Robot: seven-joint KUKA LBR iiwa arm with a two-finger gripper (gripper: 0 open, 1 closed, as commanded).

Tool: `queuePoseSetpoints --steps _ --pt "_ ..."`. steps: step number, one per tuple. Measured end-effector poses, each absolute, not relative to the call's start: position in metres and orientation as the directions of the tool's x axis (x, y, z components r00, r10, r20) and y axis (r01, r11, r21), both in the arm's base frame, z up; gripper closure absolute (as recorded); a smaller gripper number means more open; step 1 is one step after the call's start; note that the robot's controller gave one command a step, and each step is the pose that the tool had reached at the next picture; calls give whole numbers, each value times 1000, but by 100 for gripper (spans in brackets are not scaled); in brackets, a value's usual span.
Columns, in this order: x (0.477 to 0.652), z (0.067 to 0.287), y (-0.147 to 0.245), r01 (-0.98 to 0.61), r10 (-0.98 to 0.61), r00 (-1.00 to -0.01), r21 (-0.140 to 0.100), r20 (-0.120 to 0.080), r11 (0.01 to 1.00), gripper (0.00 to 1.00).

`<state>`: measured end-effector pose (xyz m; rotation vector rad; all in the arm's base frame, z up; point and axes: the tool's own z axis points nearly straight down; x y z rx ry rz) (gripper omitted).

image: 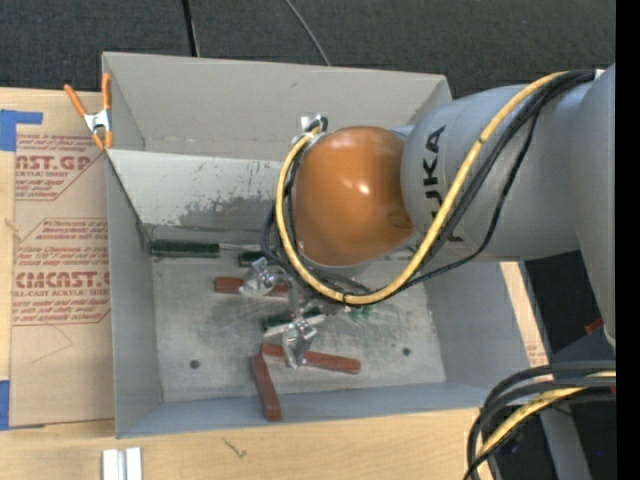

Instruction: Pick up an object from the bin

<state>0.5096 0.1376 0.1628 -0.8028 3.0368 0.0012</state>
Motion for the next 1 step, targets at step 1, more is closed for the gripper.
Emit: queuePoseSetpoints --steps 1 --pt "510 120 132 -466 -466 -885 -1 -6 885 0"
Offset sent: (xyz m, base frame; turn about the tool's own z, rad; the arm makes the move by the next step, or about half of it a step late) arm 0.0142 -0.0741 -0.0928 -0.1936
